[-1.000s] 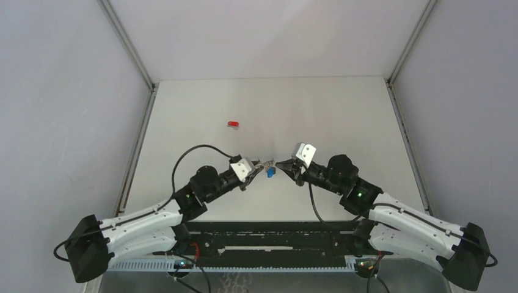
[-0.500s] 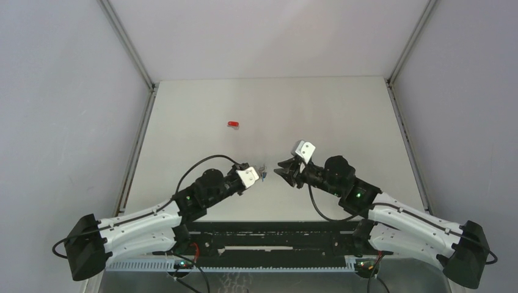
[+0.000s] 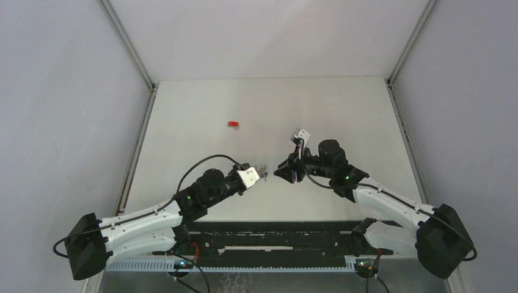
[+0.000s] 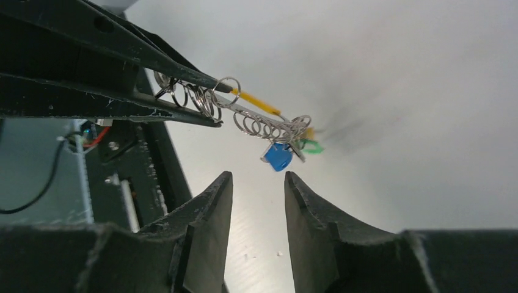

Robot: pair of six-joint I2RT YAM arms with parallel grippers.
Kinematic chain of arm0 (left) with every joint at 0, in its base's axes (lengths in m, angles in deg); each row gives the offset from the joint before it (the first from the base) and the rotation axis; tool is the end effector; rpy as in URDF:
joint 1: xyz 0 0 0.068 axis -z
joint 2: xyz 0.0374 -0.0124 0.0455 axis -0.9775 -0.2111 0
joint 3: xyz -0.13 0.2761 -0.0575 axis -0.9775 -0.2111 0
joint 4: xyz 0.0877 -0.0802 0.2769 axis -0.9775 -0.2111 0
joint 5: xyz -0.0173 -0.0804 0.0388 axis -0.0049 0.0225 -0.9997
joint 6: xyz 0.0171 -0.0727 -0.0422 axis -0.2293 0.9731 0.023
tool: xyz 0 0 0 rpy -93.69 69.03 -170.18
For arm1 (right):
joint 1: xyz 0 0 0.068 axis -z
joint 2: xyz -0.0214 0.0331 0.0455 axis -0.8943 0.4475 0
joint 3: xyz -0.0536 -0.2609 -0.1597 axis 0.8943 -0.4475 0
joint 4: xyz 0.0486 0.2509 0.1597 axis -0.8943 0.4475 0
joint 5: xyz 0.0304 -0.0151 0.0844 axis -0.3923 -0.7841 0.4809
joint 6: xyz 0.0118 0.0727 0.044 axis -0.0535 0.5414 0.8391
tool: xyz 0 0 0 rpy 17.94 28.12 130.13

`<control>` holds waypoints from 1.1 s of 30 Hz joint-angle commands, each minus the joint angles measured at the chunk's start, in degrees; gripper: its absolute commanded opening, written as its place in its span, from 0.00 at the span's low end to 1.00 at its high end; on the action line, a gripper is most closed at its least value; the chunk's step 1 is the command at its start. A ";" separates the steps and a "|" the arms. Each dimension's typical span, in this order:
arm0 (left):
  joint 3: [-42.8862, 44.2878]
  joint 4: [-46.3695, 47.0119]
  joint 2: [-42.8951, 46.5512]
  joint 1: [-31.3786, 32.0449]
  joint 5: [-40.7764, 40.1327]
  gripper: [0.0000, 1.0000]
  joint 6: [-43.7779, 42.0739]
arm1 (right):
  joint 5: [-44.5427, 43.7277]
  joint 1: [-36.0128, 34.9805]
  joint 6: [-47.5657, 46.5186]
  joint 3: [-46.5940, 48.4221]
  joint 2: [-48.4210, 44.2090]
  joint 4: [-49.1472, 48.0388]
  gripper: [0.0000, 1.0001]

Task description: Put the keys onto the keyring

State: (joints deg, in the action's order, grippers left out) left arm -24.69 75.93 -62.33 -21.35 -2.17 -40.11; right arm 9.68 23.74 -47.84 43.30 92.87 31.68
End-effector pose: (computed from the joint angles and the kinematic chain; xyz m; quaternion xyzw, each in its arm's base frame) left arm 0.1465 -0.2132 0.2356 0.4636 0.6264 -0.1794 0.6005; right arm 0.1999 0.2098 0.2463 -0.3315 0.7369 0.4052 0.4277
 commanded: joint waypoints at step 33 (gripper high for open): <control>1.99 15.60 -0.96 0.18 1.04 0.00 7.61 | 15.55 8.92 27.14 1.22 10.35 -21.92 0.25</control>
State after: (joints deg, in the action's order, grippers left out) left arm -24.69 86.01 -63.84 -21.35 -1.72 -33.82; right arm 24.52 32.59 -21.54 43.30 103.07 12.40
